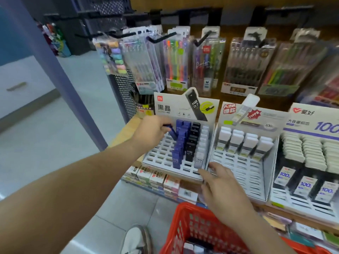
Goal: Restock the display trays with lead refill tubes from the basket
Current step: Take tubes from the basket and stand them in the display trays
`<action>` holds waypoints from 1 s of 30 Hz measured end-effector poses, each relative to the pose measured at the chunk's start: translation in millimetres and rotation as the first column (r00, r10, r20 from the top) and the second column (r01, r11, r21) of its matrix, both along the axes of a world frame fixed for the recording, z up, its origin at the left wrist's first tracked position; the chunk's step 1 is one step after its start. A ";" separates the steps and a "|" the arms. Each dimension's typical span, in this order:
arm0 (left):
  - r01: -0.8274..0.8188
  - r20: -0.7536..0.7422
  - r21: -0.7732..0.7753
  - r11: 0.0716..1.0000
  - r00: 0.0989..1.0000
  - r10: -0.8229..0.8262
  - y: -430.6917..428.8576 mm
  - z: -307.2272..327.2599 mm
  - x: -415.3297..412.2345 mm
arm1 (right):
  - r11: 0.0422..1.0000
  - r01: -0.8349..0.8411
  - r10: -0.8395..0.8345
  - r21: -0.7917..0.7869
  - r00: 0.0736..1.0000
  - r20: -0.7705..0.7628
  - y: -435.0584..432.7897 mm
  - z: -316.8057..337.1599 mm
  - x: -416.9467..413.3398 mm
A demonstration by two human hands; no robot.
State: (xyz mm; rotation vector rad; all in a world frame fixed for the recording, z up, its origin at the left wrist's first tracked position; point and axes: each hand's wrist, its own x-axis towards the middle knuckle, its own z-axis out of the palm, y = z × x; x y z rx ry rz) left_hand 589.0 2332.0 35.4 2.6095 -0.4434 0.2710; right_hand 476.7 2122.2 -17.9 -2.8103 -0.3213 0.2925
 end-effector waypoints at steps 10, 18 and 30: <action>-0.036 -0.066 0.152 0.988 0.997 0.046 -15.1 -15.6 11.1 | 0.999 -0.038 0.038 -0.003 0.996 0.083 -5.2 -9.7 -0.7; -0.115 0.048 0.073 0.991 0.993 0.111 -19.5 6.5 5.8 | 0.992 -0.103 0.098 0.069 0.992 0.082 -25.6 2.8 -16.0; 0.340 -0.284 0.120 0.933 0.912 -0.295 -125.0 42.1 -124.2 | 0.959 -0.211 0.123 -0.190 0.912 -0.390 -145.6 -1.5 -104.3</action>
